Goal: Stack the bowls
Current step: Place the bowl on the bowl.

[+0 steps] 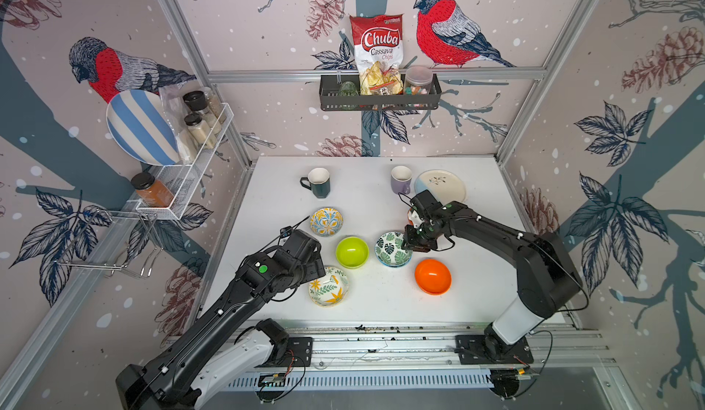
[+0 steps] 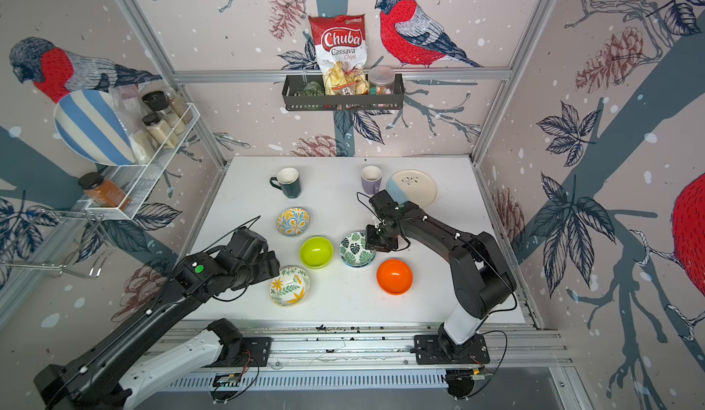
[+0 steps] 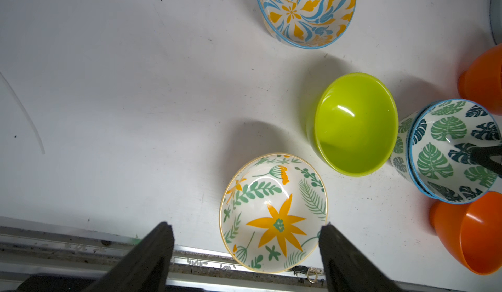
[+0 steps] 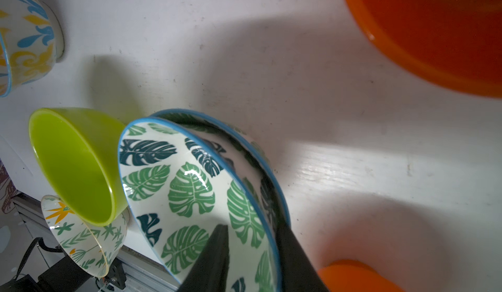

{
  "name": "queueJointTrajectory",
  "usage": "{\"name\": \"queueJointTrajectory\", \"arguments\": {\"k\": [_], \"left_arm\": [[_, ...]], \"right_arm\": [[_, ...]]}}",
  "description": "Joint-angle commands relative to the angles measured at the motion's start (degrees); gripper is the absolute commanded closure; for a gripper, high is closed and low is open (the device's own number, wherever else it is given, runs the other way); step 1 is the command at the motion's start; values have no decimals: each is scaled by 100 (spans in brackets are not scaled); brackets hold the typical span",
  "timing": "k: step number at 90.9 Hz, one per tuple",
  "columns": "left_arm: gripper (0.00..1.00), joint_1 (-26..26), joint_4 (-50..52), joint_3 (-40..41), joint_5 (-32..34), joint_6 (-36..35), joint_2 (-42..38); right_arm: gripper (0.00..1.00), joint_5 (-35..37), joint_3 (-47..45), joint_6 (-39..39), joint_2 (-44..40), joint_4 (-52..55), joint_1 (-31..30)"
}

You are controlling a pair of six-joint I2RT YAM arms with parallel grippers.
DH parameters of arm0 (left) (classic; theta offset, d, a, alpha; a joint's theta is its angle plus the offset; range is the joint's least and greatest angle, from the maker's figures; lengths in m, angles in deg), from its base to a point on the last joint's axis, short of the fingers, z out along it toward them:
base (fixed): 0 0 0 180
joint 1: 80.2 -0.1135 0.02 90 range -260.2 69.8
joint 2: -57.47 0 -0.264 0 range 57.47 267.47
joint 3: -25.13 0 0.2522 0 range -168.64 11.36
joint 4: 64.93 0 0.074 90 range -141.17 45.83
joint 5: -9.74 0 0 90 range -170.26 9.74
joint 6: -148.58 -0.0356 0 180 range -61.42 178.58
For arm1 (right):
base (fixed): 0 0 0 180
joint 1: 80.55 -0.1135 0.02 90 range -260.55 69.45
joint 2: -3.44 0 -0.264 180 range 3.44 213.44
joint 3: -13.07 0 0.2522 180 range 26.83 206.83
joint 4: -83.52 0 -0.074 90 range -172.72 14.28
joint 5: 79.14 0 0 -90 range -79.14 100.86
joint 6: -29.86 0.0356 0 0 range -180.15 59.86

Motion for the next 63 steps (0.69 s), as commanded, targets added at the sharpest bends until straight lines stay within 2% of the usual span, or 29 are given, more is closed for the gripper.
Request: {"name": "queueJointTrajectory", "arguments": {"k": [1,28,63], "left_arm": [[14,-22,-1,-44,1,-88,4],[14,-22,-13,-44,-24,-103,16],[14,-20,-14,14,-41,-126,41]], "right_arm": [[65,98,80,-112,-107,213,-11],[62,481,234,-183,-243,515,-11],[76,582,200,-206,-139,503,-37]]}}
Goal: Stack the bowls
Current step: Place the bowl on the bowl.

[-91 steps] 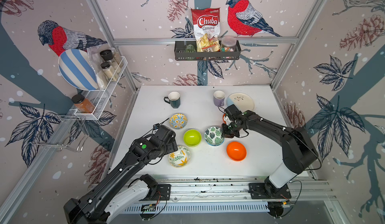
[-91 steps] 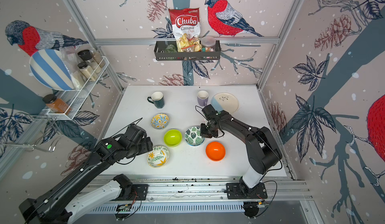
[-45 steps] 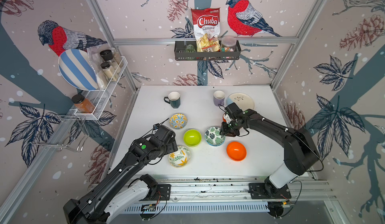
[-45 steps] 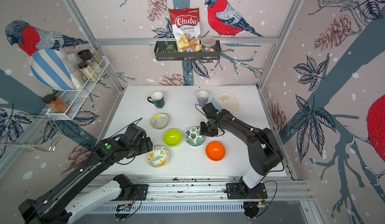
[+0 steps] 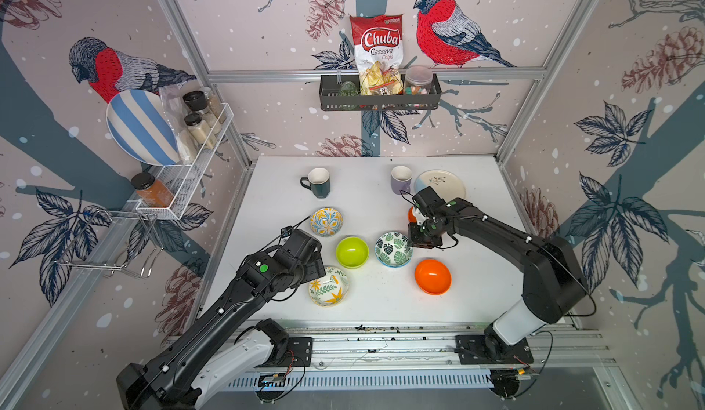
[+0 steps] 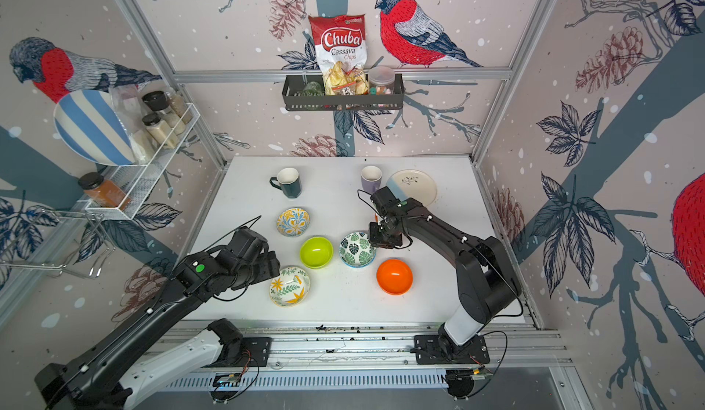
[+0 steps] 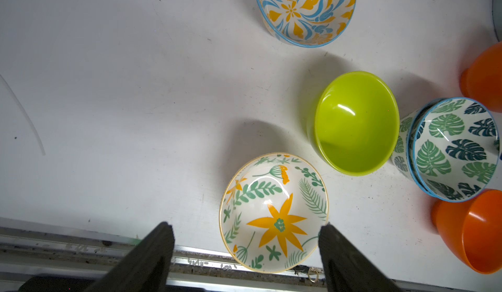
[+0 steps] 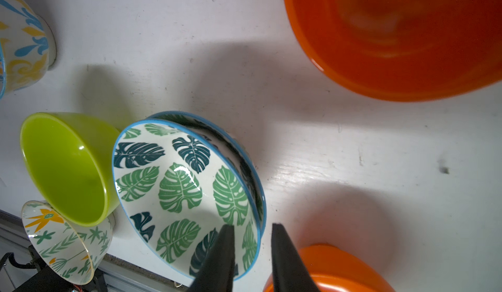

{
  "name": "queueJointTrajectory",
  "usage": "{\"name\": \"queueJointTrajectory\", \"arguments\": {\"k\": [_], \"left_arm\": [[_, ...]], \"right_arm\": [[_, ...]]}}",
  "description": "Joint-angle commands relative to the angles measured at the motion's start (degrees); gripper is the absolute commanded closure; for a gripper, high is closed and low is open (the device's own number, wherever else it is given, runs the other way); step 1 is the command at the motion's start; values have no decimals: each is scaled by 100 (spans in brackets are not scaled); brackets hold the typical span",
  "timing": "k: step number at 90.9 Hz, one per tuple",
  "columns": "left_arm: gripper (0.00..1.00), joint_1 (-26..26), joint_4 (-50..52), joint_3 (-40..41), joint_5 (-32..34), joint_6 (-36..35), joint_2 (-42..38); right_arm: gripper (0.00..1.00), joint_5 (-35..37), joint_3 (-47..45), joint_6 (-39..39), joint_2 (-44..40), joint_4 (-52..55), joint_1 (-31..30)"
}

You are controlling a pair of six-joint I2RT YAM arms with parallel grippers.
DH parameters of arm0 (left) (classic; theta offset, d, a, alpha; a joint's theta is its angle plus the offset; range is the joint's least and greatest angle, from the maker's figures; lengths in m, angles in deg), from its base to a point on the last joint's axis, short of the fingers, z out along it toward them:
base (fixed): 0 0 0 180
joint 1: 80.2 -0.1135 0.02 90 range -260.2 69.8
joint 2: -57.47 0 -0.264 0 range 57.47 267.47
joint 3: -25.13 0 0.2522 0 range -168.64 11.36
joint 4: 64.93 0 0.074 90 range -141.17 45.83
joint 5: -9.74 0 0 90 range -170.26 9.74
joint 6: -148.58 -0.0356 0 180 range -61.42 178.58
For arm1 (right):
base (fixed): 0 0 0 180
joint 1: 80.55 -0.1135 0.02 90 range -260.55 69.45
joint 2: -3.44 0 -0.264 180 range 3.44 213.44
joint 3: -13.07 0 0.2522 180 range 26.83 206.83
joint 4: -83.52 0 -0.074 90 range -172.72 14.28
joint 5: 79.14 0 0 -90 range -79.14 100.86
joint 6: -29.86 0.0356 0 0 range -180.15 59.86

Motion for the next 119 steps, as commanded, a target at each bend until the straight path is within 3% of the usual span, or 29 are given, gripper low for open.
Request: {"name": "queueJointTrajectory", "arguments": {"k": [1,26,119], "left_arm": [[14,-21,-12,15,-26,-91,4],[14,-22,1,-47,-48,-121,80],[14,-48,-69,-34,-153,-129,3]], "right_arm": [[77,78,9,-60,41,70,-30],[83,63,11,-54,80,43,-22],[88,-114,-115,-18,233,-100,36]]}}
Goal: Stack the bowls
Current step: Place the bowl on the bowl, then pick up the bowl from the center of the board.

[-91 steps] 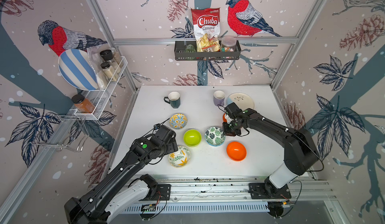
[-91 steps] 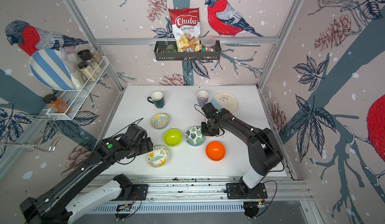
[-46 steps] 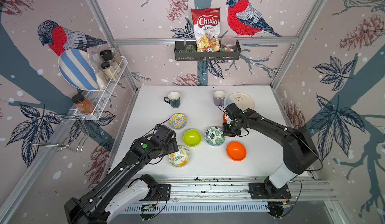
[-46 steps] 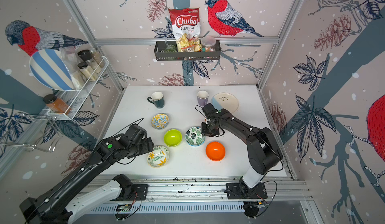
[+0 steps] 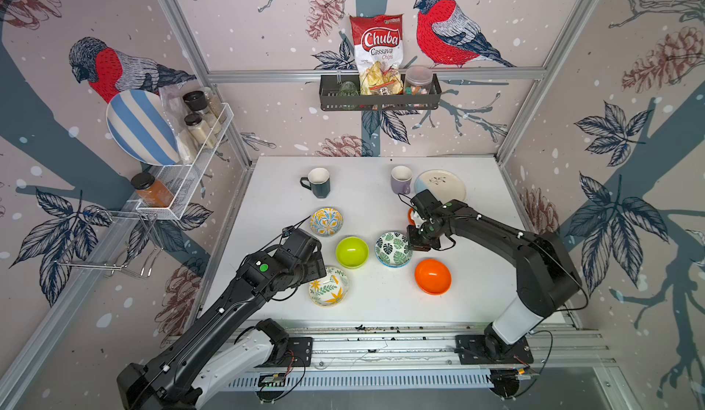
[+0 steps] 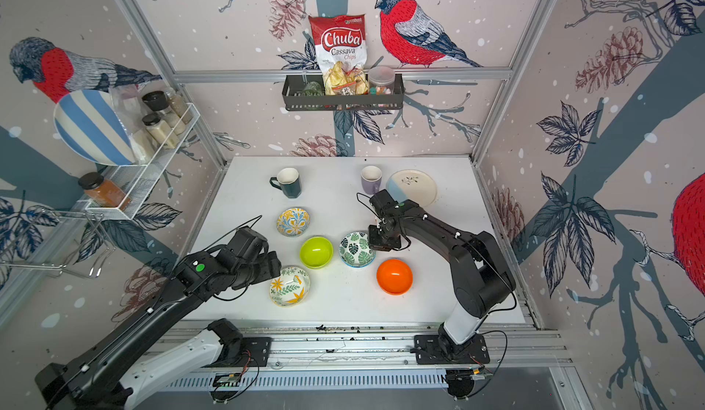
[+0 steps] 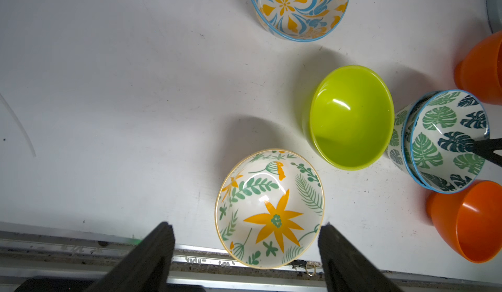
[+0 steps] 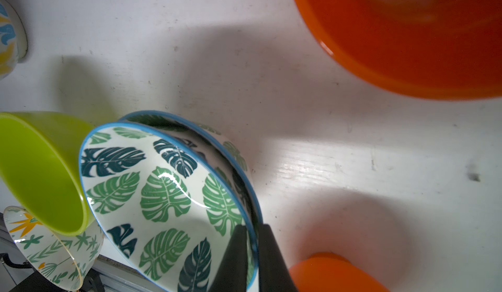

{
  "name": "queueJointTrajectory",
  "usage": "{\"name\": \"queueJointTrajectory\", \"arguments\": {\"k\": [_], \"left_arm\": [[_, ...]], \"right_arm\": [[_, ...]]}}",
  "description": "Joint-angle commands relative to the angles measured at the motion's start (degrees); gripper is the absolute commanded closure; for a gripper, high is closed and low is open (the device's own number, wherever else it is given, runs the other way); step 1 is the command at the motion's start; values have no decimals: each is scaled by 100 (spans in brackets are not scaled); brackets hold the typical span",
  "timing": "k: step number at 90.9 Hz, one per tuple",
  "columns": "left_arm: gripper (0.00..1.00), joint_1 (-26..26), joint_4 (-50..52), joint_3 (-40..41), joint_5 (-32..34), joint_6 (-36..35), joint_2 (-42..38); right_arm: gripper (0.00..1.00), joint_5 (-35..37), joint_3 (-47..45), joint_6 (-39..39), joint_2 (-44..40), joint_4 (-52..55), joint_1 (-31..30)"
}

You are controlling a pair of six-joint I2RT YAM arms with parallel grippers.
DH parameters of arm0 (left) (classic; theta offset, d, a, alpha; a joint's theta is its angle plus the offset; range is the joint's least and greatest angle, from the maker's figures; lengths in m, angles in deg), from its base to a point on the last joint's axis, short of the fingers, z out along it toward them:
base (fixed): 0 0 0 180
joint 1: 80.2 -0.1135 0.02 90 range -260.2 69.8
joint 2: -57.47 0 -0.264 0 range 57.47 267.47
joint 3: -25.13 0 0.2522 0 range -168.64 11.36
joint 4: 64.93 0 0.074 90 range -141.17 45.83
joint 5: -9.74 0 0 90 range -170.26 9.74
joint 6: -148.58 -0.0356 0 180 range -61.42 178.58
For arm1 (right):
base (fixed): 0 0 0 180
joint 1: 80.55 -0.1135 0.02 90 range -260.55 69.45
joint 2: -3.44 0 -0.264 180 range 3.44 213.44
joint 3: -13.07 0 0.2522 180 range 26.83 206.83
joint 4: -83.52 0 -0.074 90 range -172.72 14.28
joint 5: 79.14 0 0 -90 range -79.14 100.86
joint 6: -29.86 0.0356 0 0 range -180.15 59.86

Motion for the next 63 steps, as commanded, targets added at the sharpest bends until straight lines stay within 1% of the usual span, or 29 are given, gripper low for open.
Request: {"name": "queueJointTrajectory", "arguments": {"k": [1,10,17,22,30,38,48,55,59,63], "left_arm": [[15,-11,-38,-18,4,-27,-10],[14,-24,-68,-52,33,-36,3],[14,-71,-139,-137,77,-79,68],[15,-203,-170,-258,107,-160,173],[16,-540,-278,-539,58,-365,429],[19,-905,-380,-813,-7,-575,816],[23,-1332,-726,-1060,-223,-816,1443],[28,-1681,-1119,-1111,-524,-927,1953],[33,-1882,-1303,-1144,-722,-944,2238],[39,-1993,-1538,-1197,-775,-978,2543]], "right_arm": [[87,34,-1,-19,2,38,-3],[84,37,26,-19,-47,73,-2],[75,85,125,-32,-147,179,-8],[67,199,225,-36,-281,254,-2],[50,290,297,-38,-603,185,3],[36,423,251,20,-960,6,16],[34,652,206,-3,-1299,-58,27],[34,683,203,-28,-1397,-22,28],[34,677,189,-36,-1447,-4,33],[34,651,157,-25,-1482,-7,34]]}}
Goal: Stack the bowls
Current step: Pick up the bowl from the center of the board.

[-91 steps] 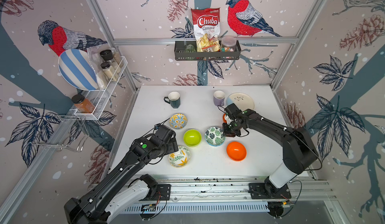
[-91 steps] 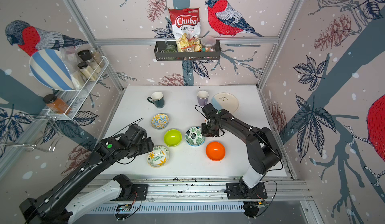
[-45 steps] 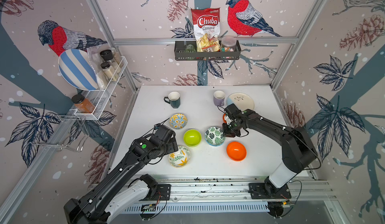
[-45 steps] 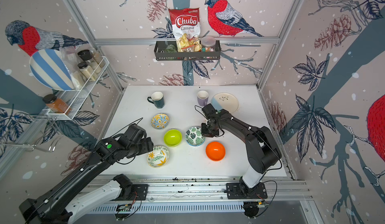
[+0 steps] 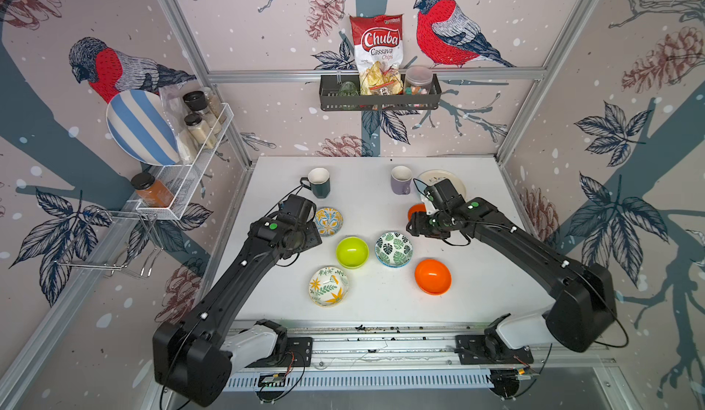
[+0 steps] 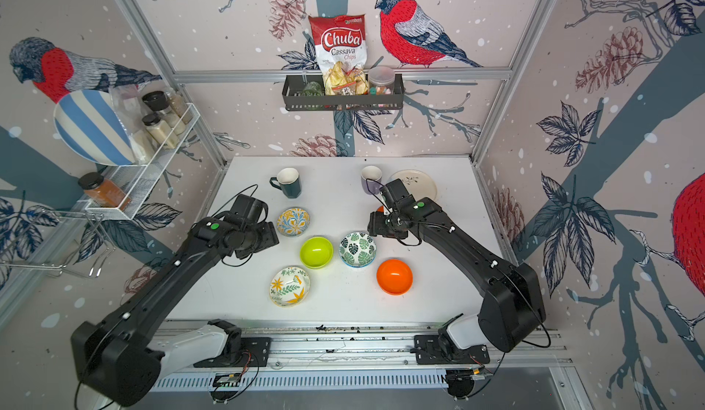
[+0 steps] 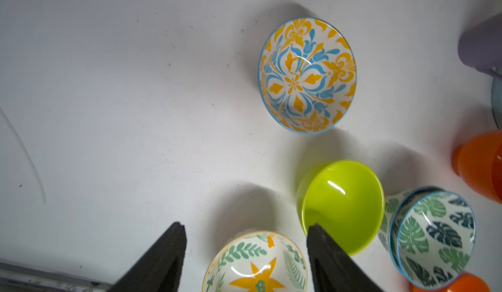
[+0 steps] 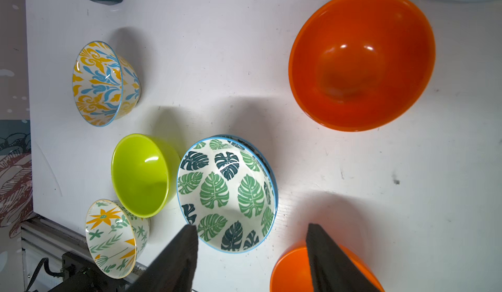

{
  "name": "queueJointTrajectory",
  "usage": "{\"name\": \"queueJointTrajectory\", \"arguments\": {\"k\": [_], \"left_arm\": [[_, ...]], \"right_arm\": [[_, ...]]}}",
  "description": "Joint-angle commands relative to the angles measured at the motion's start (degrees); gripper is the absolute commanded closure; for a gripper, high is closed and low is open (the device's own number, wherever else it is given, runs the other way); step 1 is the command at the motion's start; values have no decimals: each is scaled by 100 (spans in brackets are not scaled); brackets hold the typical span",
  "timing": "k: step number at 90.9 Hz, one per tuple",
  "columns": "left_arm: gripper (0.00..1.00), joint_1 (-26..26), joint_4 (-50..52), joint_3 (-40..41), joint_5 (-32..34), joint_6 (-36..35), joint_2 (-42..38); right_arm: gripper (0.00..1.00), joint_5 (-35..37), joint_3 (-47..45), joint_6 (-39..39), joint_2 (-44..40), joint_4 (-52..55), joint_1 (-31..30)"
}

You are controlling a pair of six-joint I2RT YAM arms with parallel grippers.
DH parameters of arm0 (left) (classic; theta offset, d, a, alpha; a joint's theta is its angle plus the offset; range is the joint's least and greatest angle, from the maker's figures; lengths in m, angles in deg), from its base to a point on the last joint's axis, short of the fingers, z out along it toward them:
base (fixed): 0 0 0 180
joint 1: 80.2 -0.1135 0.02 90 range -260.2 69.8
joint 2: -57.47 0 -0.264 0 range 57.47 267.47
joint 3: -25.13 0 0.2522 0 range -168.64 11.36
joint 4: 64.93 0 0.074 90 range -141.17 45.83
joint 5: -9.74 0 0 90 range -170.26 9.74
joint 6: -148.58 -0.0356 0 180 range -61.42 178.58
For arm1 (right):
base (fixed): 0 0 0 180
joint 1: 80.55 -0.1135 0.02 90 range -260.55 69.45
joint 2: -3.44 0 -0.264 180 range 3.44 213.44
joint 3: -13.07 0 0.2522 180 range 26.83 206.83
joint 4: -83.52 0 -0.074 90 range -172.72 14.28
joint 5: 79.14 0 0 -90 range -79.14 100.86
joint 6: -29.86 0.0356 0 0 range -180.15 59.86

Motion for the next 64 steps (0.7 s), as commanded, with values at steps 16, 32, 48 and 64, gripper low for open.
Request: {"name": "queueJointTrajectory", "arguments": {"k": [16,32,48,64], "left_arm": [[53,-450,-1168,-433,-610,-374,1555],[65,-565,-1336,-609,-943,-531,2336],[68,-640,-1364,-613,-1010,-617,2610],[72,-746,-1434,-613,-1007,-636,2780]], "right_arm": [[35,94,-196,-46,-166,-6,5],[35,29,-283,-44,-186,-36,0],[35,-12,-292,-55,-155,-45,5],[36,-89,-292,-64,-58,-39,-1]]}}
